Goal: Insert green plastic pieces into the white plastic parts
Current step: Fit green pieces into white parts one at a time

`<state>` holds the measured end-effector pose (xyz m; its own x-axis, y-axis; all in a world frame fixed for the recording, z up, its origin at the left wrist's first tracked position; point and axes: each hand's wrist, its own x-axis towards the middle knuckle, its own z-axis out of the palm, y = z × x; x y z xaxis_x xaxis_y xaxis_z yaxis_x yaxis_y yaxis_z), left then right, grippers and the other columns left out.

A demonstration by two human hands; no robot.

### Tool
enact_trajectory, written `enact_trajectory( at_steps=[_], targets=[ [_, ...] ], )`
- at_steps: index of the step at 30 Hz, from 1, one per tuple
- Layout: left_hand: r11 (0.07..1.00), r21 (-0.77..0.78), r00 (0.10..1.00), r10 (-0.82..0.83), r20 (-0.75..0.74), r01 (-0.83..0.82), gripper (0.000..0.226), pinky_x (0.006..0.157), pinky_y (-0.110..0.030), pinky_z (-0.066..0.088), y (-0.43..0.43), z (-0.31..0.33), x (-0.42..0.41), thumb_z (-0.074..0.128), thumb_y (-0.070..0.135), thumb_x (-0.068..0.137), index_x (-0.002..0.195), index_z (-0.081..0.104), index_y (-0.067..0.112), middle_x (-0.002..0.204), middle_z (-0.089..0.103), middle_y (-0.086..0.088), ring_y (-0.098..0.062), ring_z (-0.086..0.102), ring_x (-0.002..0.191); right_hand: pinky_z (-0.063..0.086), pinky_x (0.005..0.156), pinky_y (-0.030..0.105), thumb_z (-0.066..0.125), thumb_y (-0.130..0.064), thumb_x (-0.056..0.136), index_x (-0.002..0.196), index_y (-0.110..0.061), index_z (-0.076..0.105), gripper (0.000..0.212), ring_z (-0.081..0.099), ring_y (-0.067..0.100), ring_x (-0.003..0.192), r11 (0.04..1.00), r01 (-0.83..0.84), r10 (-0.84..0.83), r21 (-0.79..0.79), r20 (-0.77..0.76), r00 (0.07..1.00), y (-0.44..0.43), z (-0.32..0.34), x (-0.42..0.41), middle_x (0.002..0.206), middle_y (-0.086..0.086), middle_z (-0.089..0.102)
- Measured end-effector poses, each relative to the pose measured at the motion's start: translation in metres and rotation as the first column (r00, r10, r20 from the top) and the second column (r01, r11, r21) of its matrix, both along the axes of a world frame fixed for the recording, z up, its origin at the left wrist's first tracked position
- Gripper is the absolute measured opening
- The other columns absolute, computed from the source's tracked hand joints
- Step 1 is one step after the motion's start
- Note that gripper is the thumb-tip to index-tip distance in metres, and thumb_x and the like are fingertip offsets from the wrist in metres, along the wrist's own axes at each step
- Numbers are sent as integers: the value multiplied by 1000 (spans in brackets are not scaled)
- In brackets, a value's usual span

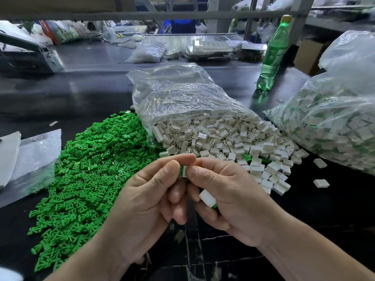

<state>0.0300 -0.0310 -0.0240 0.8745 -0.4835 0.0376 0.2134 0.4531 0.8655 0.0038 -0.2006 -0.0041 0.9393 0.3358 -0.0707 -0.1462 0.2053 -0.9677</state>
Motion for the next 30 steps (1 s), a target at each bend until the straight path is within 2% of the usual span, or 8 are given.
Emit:
enact_trajectory(
  at_steps=[3, 6, 8, 12, 16, 22, 26, 30],
  targets=[
    [983, 138, 989, 112, 96, -124, 47, 62, -30, 51, 9, -1, 8, 78, 34, 74, 114, 71, 12, 68, 59, -3, -19, 57, 62, 28, 34, 15, 58, -25, 102, 86, -12, 63, 22, 41, 7, 37, 999, -39, 39, -4, -2, 999, -1, 1, -2, 66, 3, 57],
    [994, 35, 994, 105, 16, -105, 46, 84, -39, 57, 10, 1, 10, 62, 41, 83, 114, 69, 7, 109, 68, -17, -31, 66, 103, 31, 34, 16, 61, -26, 98, 79, -20, 63, 20, 43, 7, 38, 979, -51, 61, -197, 45, 997, 5, 2, -3, 64, 0, 58],
    [999, -31, 996, 3, -84, -6, 66, 94, -47, 54, 2, 3, 4, 46, 58, 91, 114, 68, 0, 124, 62, -26, -40, 60, 117, 35, 37, 17, 62, -28, 97, 76, -21, 63, 22, 47, 5, 40, 934, -53, 90, -353, 89, 992, 12, 0, -6, 60, -4, 59],
    [997, 73, 995, 37, -89, -30, 79, 85, -51, 53, -13, -4, -9, 34, 64, 94, 102, 71, -6, 115, 66, -30, -49, 62, 107, 40, 42, 18, 58, -24, 99, 71, -21, 62, 29, 51, 5, 44, 908, -42, 106, -416, 131, 986, 23, -1, -13, 54, -6, 57],
    [980, 111, 982, 176, -72, -167, 74, 98, -62, 30, -16, -2, -14, 36, 61, 92, 81, 76, 1, 101, 71, -28, -71, 49, 91, 43, 47, 15, 57, -15, 100, 73, -17, 64, 28, 55, 0, 49, 940, 19, 49, -340, 189, 981, 32, -3, -18, 60, -8, 60],
    [965, 35, 963, 260, -72, -258, 69, 73, -44, 60, -21, 4, -21, 38, 55, 93, 62, 72, 3, 81, 71, -30, -44, 70, 83, 40, 48, 11, 57, -9, 99, 71, -18, 62, 30, 54, -1, 48, 959, 80, -6, -272, 264, 965, 39, -9, -24, 56, -13, 56],
    [983, -9, 981, 180, -71, -181, 79, 74, -43, 60, -17, 10, -16, 33, 64, 92, 71, 72, -1, 89, 69, -34, -44, 70, 86, 41, 47, 13, 58, -14, 99, 71, -24, 62, 31, 54, 0, 48, 971, 66, -7, -230, 246, 969, 42, -5, -21, 61, -9, 59],
    [986, -169, 986, -40, -165, 11, 94, 88, -50, 55, -8, 16, -6, 29, 77, 85, 88, 73, -6, 106, 66, -37, -48, 64, 107, 36, 38, 18, 57, -25, 97, 81, -11, 62, 22, 47, 7, 40, 993, 1, 14, -121, 119, 993, 38, -4, -17, 65, 4, 58]
  ],
)
